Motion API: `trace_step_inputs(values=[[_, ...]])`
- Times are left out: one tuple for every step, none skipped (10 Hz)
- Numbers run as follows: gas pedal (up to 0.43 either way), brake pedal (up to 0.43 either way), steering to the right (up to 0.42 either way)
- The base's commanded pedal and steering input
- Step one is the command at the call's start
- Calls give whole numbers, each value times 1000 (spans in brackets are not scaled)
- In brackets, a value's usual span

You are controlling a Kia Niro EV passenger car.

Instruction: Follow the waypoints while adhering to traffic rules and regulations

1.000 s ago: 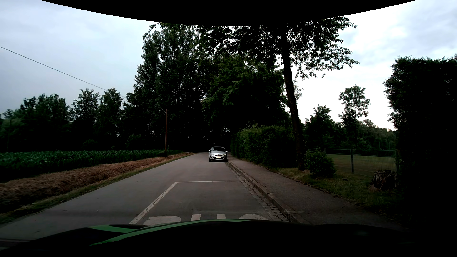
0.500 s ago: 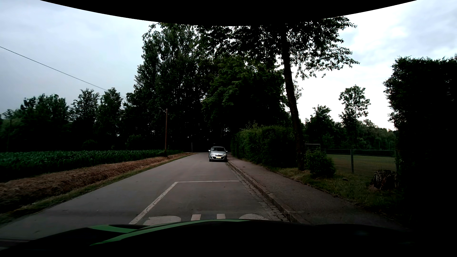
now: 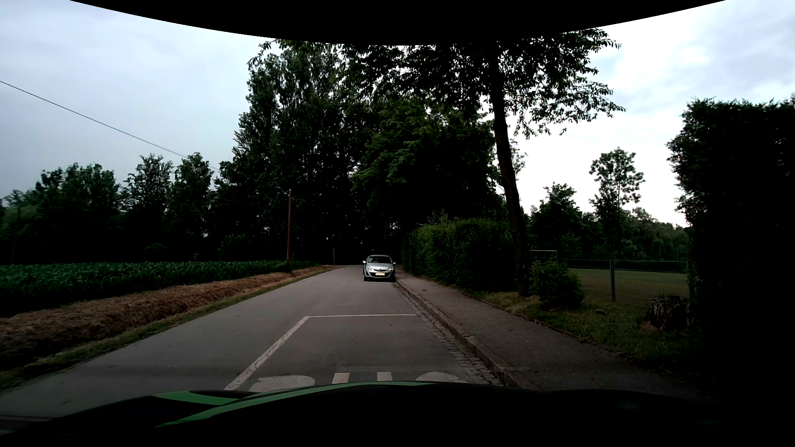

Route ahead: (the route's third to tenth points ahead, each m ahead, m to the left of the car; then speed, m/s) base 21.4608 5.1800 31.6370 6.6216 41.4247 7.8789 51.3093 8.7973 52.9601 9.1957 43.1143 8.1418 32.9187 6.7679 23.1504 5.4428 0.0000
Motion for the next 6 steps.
trace_step_inputs(values=[[0,323,-13],[0,323,-13],[0,323,-13],[0,323,-13],[0,323,-13],[0,323,-13]])
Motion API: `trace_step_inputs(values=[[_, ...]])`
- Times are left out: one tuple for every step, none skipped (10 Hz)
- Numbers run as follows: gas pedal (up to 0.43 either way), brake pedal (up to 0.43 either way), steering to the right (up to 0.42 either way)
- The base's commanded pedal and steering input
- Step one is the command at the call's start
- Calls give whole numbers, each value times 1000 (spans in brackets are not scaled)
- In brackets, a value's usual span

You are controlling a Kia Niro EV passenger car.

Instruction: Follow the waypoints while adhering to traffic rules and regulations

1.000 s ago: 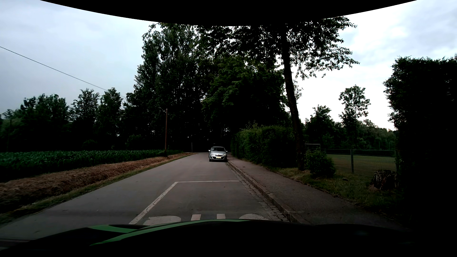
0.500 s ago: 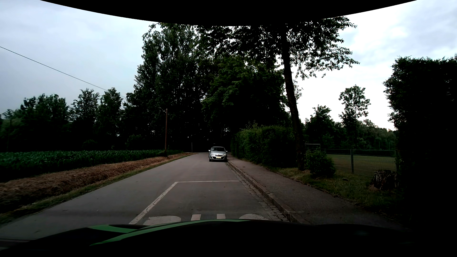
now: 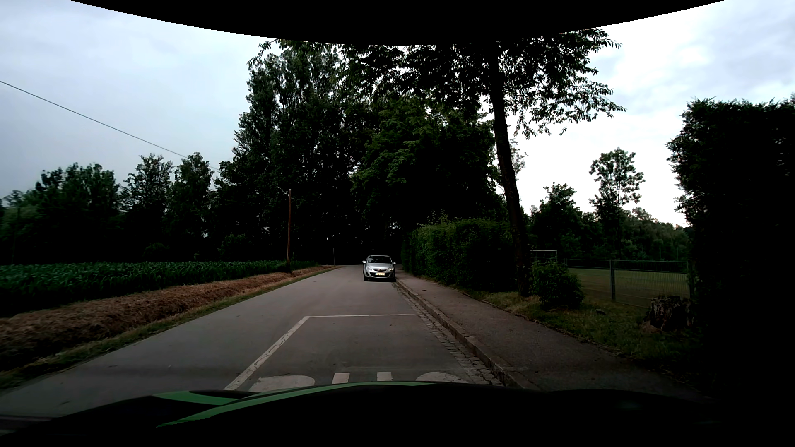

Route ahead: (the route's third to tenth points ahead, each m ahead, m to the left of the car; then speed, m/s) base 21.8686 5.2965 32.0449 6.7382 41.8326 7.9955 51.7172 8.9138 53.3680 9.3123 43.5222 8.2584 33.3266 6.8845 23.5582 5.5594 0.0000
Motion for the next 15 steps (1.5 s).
trace_step_inputs(values=[[0,323,-13],[0,323,-13],[0,323,-13],[0,323,-13],[0,323,-13],[0,329,-13],[0,329,-13],[0,329,-13],[0,329,-13],[0,329,-13],[0,329,-13],[0,329,-13],[0,329,-13],[0,329,-13],[0,329,-13]])
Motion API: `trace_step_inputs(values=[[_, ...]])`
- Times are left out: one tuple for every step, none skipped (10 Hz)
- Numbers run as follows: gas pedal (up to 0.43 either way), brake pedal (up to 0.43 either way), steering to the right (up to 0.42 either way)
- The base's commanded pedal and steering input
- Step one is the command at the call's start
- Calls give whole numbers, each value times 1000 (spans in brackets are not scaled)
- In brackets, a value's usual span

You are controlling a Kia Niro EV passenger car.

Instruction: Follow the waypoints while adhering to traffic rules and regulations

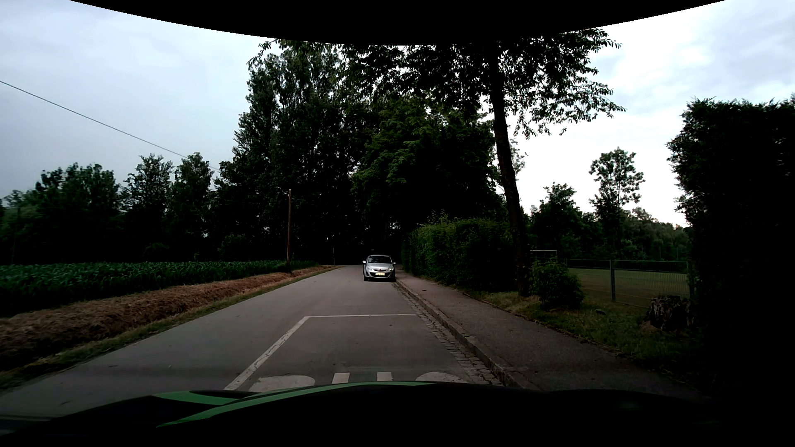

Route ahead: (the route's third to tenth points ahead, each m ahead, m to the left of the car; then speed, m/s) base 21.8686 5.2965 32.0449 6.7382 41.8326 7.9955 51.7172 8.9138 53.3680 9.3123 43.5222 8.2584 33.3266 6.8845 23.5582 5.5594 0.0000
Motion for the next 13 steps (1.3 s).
trace_step_inputs(values=[[0,329,-13],[0,329,-13],[0,329,-13],[0,329,-13],[0,329,-13],[0,329,-13],[0,329,-13],[0,329,-13],[0,329,-13],[0,323,-13],[0,329,-13],[0,323,-13],[0,329,-13]])
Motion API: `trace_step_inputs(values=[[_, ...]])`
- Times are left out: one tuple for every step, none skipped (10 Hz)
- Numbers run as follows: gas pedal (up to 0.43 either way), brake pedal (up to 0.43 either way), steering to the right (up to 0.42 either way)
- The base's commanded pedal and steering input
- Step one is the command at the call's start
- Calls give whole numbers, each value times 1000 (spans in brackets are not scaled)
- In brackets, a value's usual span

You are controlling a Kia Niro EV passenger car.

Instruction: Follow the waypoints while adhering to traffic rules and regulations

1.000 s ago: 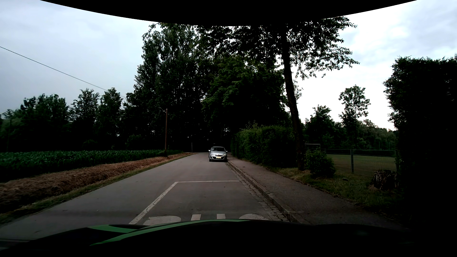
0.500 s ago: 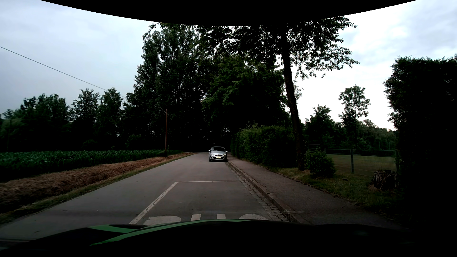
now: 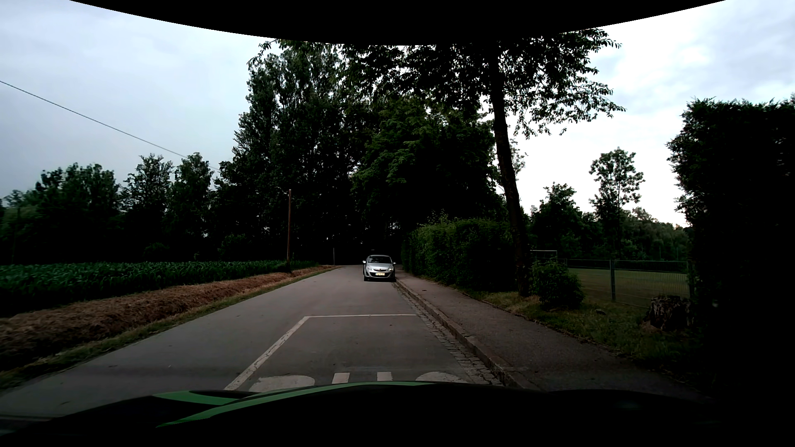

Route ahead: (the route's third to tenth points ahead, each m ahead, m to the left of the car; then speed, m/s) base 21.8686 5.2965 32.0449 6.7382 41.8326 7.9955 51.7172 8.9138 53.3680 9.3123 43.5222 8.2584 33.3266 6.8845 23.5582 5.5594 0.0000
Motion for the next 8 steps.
trace_step_inputs(values=[[0,329,-13],[0,329,-13],[0,329,-13],[0,329,-13],[0,323,-13],[0,329,-13],[0,329,-13],[0,329,-13]])
